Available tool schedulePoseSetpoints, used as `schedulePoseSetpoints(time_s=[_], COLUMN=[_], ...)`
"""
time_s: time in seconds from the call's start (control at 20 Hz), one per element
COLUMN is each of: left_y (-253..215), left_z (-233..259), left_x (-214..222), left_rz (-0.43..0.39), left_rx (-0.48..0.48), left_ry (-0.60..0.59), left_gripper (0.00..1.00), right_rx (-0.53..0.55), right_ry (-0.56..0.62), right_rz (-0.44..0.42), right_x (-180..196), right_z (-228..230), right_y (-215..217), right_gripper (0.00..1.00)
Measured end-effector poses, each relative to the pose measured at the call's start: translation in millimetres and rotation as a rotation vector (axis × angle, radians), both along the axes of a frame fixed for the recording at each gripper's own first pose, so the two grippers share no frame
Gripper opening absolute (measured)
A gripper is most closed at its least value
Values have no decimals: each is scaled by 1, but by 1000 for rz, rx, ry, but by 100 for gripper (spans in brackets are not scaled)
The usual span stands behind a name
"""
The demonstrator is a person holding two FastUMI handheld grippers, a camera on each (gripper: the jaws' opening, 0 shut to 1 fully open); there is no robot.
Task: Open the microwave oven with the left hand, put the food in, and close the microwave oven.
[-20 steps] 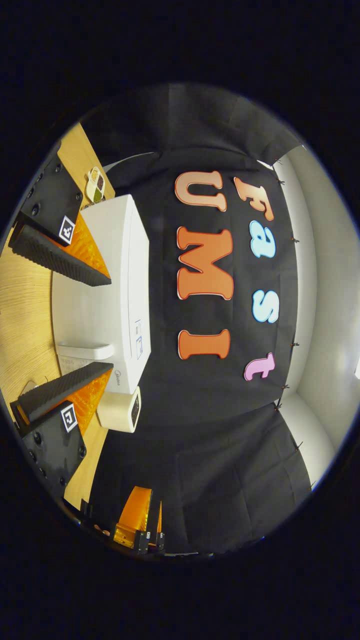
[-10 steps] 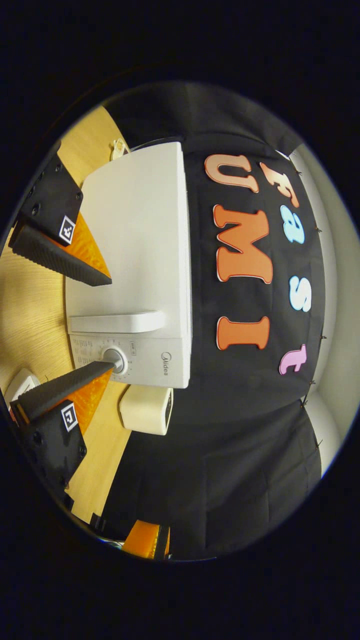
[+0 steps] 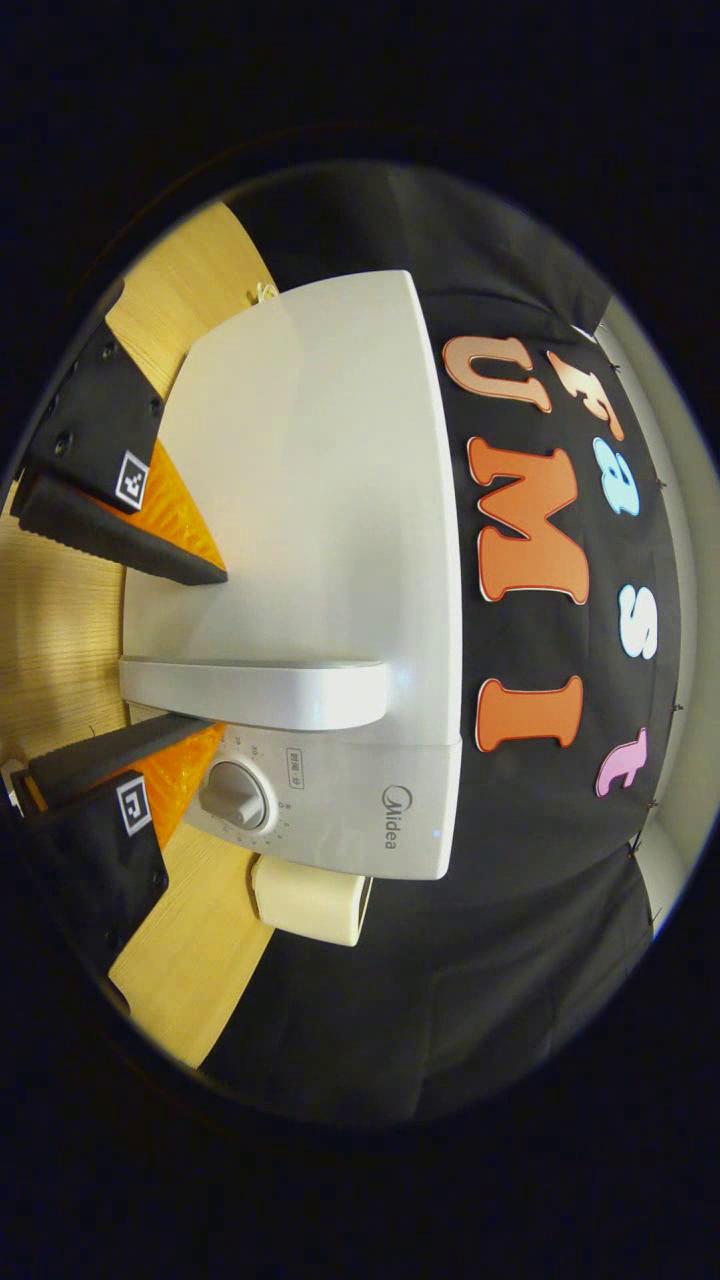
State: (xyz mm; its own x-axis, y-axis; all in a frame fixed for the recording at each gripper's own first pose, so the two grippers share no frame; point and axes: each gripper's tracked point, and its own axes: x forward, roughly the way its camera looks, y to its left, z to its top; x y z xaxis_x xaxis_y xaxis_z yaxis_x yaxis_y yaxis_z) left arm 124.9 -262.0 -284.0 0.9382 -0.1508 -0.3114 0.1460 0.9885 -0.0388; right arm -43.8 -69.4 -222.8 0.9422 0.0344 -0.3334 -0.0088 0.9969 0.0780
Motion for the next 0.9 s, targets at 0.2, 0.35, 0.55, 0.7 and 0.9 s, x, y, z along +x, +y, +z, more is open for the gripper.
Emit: schedulePoseSetpoints(time_s=[0.2, 0.35, 0.55, 0.7, 0.9], left_y=[-11, -16, -17, -16, -15], left_z=[-4, -5, -4, -7, -4], left_x=[0, -1, 0, -2, -2], left_rz=[3, -9, -18, -19, -30], left_rx=[-17, -34, -30, -32, -37], left_ry=[5, 1, 4, 21, 27], left_gripper=[59, 36, 23, 17, 12], right_rx=[12, 14, 23, 27, 16], right_ry=[17, 27, 33, 37, 45], right_rz=[-5, -12, -23, -27, -25], right_x=[0, -2, -3, -6, -10], right_z=[-9, -13, -15, -16, -17], right_y=[-2, -6, -9, -8, -8], right_gripper=[92, 92, 92, 92, 92])
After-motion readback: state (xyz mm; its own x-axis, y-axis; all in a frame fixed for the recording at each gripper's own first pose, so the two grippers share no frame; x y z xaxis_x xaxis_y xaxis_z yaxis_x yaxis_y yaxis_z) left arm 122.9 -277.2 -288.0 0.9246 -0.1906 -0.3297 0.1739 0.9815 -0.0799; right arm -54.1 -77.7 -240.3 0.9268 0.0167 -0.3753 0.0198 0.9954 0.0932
